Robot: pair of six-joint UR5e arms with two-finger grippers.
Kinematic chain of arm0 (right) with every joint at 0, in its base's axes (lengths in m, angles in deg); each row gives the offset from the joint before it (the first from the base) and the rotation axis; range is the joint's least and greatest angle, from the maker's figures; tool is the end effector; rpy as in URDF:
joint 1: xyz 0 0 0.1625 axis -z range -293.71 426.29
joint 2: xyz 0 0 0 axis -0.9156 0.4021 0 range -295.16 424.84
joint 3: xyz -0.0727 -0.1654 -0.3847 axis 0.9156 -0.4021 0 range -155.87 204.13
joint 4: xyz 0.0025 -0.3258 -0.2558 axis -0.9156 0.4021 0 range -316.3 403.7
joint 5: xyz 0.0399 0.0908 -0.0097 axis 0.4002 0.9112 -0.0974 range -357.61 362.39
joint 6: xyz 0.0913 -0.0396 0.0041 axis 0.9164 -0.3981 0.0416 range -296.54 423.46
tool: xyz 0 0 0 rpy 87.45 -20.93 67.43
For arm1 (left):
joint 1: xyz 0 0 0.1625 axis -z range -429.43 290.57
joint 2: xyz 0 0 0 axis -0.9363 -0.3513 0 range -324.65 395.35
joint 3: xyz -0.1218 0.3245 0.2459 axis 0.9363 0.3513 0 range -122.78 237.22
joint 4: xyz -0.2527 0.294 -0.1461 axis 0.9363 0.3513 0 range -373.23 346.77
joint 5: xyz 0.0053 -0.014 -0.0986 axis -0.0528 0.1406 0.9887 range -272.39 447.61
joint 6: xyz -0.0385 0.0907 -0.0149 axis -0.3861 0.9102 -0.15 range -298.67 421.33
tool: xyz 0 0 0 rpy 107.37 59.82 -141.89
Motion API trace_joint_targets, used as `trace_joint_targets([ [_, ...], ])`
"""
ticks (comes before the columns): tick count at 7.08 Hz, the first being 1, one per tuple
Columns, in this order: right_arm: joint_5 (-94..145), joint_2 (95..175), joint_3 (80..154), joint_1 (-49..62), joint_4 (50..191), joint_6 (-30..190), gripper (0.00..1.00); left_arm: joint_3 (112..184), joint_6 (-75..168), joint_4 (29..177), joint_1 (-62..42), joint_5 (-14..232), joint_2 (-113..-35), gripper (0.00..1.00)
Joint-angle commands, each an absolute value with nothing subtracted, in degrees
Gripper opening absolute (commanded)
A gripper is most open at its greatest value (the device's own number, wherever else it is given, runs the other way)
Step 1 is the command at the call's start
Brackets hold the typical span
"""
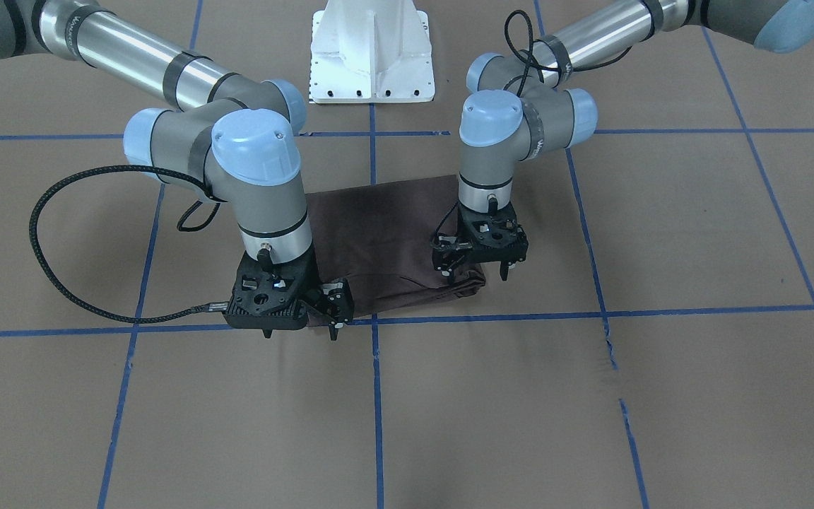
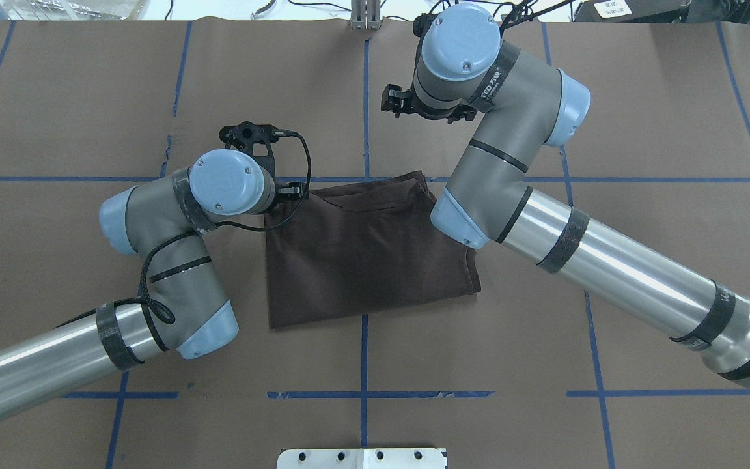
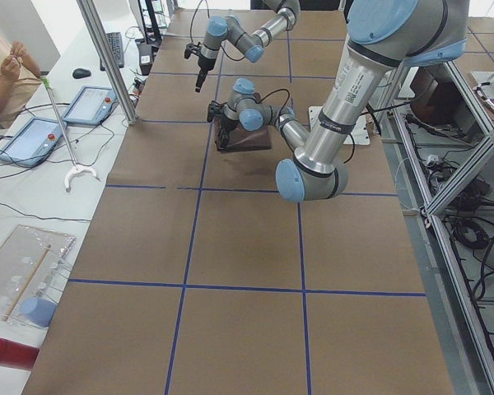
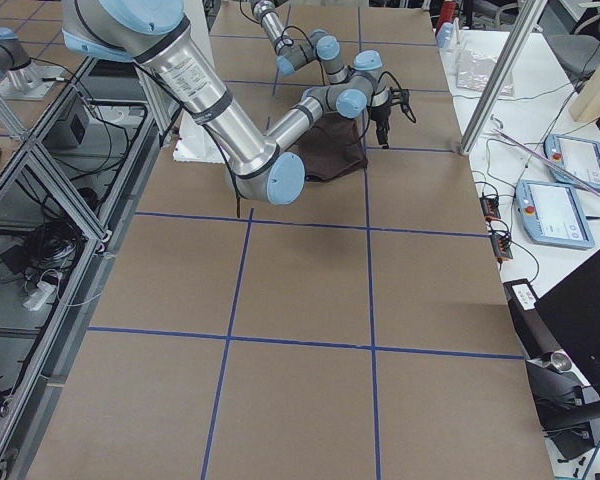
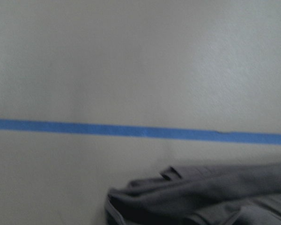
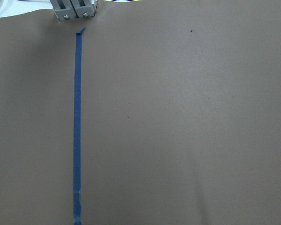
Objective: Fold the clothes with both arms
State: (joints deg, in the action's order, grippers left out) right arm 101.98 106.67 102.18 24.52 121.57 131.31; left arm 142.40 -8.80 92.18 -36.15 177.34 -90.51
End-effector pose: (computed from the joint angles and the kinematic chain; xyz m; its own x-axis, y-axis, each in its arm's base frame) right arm -0.4986 -0.6018 0.2049 0.6717 0.1016 0.7338 -0.3356 0.9248 0.1792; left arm 0.5335 -0.5102 0.3010 0.7292 -0.0720 -0.6805 0.3230 0.9129 0.2495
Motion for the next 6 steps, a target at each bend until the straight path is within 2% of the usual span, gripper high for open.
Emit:
trace_joint_targets([
  [1,101.97,106.68,102.18,24.54,121.57,131.31,1.00,137.83,-4.43,93.72,-32.36,177.26,-90.77,1.00],
  [3,102.06,106.59,102.18,24.54,121.40,131.22,1.00,139.03,-3.27,97.50,-30.59,181.53,-90.95,1.00],
  [4,104.41,106.76,102.44,23.67,121.48,130.26,1.00,143.22,-3.35,97.51,-30.32,185.83,-90.69,1.00],
  [6,113.71,114.79,111.26,18.76,121.75,125.90,1.00,153.24,-3.53,95.50,-30.15,189.36,-88.07,1.00],
])
